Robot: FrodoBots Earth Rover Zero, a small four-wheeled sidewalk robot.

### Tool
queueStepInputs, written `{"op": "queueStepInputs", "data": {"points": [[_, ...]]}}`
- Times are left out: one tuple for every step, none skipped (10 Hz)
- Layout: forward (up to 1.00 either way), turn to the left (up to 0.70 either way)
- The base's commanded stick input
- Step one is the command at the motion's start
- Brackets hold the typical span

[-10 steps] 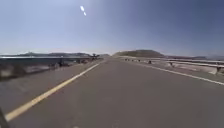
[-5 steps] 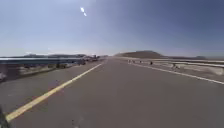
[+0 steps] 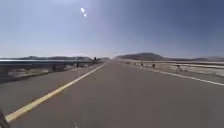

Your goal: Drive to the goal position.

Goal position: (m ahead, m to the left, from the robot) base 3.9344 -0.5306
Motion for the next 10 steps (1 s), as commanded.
{"op": "queueStepInputs", "data": {"points": [[1.0,0.0],[1.0,0.0],[1.0,0.0],[1.0,0.0],[1.0,0.0],[1.0,0.0],[1.0,0.0],[1.0,0.0],[1.0,0.0],[1.0,0.0]]}}
